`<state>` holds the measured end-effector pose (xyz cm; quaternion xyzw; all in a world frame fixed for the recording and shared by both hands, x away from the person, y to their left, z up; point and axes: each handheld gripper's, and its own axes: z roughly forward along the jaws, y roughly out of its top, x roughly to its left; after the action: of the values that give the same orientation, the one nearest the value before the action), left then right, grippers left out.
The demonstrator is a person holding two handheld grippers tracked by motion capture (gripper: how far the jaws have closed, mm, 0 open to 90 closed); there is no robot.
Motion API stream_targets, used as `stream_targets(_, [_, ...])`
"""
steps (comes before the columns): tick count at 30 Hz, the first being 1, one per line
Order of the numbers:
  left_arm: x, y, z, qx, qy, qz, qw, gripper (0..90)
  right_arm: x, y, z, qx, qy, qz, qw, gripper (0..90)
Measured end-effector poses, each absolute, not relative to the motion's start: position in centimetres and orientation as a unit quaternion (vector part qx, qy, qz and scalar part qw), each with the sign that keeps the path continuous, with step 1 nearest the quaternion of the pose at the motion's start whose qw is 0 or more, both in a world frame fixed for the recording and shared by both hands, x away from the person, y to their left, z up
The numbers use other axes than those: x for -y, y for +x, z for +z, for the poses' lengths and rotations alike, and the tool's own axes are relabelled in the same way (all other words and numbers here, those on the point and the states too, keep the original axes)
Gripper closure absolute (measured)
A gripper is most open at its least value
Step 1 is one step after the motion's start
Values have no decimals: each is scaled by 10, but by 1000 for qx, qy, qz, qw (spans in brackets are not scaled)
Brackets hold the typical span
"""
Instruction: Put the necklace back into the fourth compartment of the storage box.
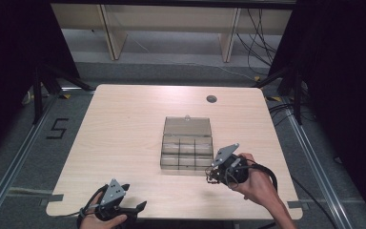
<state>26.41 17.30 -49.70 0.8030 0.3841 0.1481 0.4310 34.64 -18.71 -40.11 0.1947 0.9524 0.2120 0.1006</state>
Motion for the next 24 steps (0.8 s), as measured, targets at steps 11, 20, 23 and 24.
stream_targets(11, [-172, 264, -498, -394, 796, 144, 437, 156, 180, 358, -384, -956, 186, 207, 88, 803])
stream_targets(20, [-172, 264, -498, -394, 795, 146, 437, 156, 164, 371, -366, -958, 175, 206, 92, 802])
stream_targets(23, [-172, 264, -497, -392, 797, 145, 436, 156, 155, 377, -363, -958, 173, 207, 97, 802])
stream_targets(24, [-172, 264, -497, -392, 797, 145, 436, 156, 155, 377, -363, -958, 173, 207, 97, 802])
